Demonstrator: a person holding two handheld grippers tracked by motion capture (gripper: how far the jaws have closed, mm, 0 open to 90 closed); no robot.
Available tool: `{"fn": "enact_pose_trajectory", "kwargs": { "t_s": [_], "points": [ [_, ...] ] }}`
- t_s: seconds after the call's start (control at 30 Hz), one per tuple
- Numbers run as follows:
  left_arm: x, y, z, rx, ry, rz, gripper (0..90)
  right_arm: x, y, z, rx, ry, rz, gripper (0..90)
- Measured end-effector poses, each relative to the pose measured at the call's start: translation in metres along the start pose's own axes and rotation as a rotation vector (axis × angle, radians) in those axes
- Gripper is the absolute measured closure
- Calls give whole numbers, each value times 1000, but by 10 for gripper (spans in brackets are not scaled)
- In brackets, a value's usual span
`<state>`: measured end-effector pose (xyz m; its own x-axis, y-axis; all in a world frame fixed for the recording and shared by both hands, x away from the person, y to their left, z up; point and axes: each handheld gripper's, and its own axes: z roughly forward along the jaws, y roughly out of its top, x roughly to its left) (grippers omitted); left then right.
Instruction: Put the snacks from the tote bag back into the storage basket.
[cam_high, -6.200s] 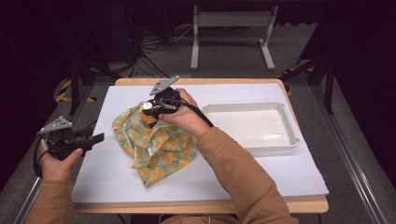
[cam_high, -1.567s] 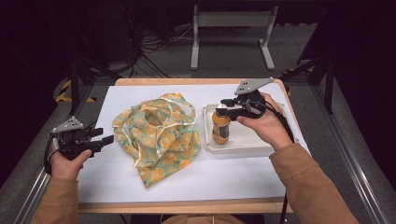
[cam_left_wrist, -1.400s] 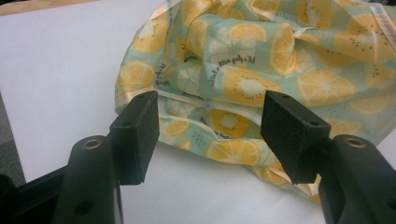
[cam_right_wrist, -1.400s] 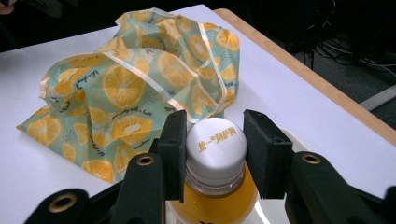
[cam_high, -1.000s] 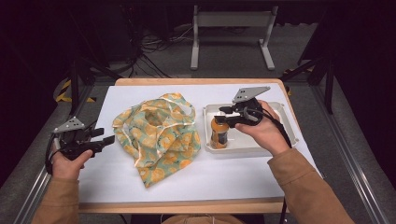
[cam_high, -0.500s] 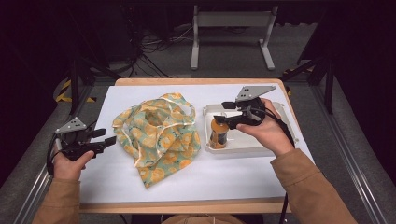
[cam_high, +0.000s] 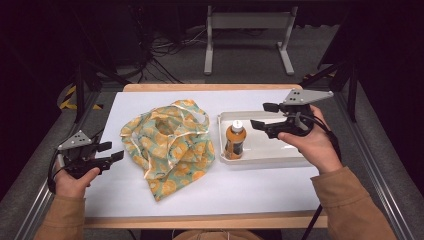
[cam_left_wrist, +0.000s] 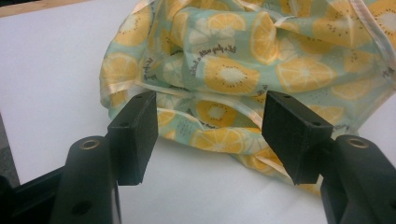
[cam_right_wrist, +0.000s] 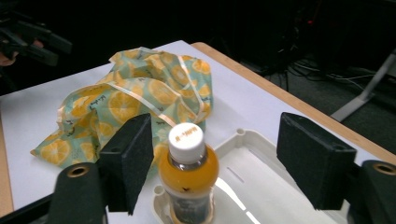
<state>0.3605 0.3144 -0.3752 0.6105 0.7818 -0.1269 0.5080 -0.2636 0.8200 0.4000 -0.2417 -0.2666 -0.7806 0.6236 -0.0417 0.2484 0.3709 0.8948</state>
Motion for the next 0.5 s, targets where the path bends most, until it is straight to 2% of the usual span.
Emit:
{"fn": "enact_pose_trajectory", "kwargs": {
  "t_s": [0.1, 0.13, 0.23, 0.37, 0.47, 0.5],
  "points": [
    [-2, -3, -1, -5, -2, -2, 365, -2, -4, -9, -4, -13, 4, 261],
    [-3, -5, -2, -3, 0, -1, 364, -5, -12, -20, -1, -31, 17, 242],
    [-3, -7, -3, -5, 2, -1, 364, -7, -19, -28, -4, -42, 23, 233],
    [-5, -10, -4, -11, 5, -2, 363, -15, -38, -46, -15, -77, 40, 213],
    [-6, -14, -4, -9, 5, -11, 362, -19, -49, -54, -21, -96, 49, 189],
    [-6, -14, -4, -11, 7, -10, 362, -21, -54, -57, 0, -102, 51, 169]
  ]
}}
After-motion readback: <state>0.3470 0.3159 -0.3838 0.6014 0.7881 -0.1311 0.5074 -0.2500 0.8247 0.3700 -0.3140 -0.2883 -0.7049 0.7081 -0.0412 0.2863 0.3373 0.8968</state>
